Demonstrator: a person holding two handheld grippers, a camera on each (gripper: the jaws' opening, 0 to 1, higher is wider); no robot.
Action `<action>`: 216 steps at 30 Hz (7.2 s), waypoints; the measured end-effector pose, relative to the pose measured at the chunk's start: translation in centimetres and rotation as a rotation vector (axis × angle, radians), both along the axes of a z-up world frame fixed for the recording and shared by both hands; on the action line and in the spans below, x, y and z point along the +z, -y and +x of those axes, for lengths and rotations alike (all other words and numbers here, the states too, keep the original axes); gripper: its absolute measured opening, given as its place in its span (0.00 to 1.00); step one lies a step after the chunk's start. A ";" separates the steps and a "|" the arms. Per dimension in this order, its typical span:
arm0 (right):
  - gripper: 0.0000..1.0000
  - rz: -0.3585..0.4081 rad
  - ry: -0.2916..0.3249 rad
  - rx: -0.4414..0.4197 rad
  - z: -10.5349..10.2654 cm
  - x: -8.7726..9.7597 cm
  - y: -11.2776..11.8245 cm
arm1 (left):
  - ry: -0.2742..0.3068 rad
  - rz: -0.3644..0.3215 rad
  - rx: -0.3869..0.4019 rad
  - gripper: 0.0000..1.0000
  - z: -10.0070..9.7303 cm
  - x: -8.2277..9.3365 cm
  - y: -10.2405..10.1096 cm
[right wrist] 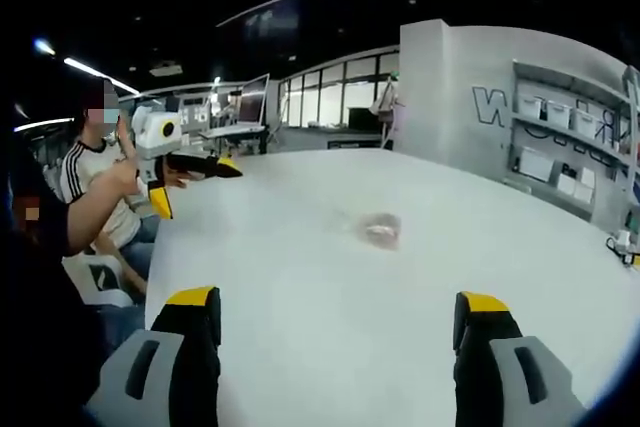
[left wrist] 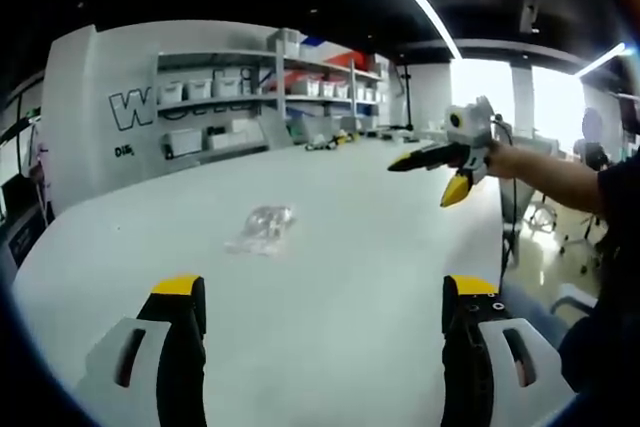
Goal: Open the resealable bag by pulling the two sides of the seal apart until the entire bag opening is separated and visibly accessible.
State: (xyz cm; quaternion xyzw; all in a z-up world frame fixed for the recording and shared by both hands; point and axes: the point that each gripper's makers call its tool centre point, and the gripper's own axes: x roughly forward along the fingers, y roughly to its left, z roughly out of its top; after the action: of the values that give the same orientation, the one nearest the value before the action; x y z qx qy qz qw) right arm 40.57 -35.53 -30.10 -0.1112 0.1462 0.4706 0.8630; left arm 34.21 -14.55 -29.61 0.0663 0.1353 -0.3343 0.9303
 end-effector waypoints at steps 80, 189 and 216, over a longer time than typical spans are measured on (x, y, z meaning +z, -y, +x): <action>0.95 -0.002 -0.011 0.029 1.7 -0.6 -2.9 | -0.003 0.003 -0.001 0.96 0.7 -0.4 0.2; 0.89 -0.022 -0.020 0.075 3.8 -1.4 -6.8 | -0.009 -0.009 0.002 0.95 1.1 -1.1 0.1; 0.88 -0.012 -0.022 0.084 4.4 -1.1 -8.0 | -0.011 -0.016 0.007 0.95 1.2 -1.3 -0.2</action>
State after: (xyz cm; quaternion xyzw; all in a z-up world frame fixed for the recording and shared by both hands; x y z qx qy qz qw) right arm 44.93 -27.55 -31.20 -0.1174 0.1536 0.5065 0.8403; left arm 35.40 -14.31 -30.89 0.0566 0.1378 -0.3327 0.9312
